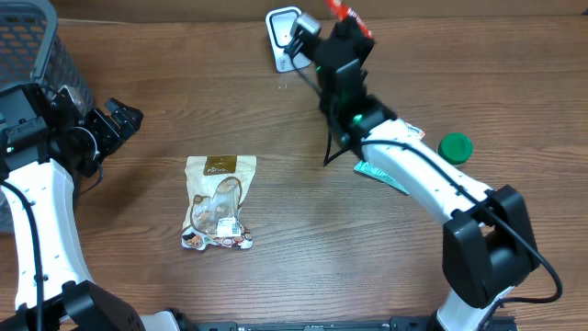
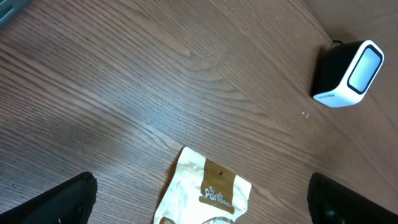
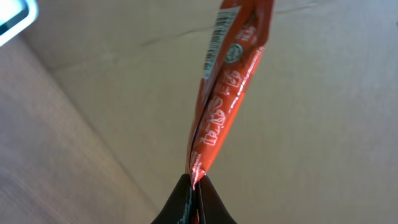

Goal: Scan the item barcode
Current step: 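Lift the red packet and hold it at the scanner window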

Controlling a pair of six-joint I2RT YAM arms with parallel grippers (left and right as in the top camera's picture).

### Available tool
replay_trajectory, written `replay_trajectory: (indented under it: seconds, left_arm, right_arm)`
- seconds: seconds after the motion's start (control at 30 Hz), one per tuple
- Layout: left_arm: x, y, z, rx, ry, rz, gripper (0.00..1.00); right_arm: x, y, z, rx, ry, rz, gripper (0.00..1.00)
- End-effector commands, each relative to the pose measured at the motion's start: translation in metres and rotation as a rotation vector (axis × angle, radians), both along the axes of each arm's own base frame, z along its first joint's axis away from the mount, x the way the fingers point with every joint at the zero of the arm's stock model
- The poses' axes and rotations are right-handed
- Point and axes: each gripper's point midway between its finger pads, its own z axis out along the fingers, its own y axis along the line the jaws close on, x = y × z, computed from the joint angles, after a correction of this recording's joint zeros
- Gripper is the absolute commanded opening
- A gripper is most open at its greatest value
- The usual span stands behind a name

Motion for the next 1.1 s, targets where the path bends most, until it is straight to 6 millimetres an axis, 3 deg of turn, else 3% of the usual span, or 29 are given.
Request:
replay_trajectory:
  seconds: [0.0,0.13,0.47,0.53,0.7,1.07]
  left_arm:
    - [0.000,0.001,0.008,0.007,-0.020,0.005,0.99]
    - [0.000,0.001,0.008,0.007,-0.020,0.005,1.00]
    - [0.000,0.001,0.008,0.007,-0.020,0.005,0.99]
    - [0.000,0.001,0.008,0.007,-0.020,0.005,1.00]
    - [0.000,0.001,0.008,0.007,-0.020,0.005,0.99]
    - [0.000,0.001,0.008,0.007,-0.020,0.005,1.00]
  right_arm:
    - [0.009,0.024,0.020,0.191,-0.043,0.154,0.03]
    - [0.016,0.031,0.020,0.344,-0.055,0.176,0.03]
    - [0.060,0.056,-0.002,0.395,0.037,0.161,0.03]
    - [0.067,0.065,-0.021,0.404,0.074,0.204,0.03]
    - [0.082,0.057,-0.077,0.368,0.132,0.149,0.03]
    - [0.094,0.054,-0.126,0.345,0.162,0.118,0.03]
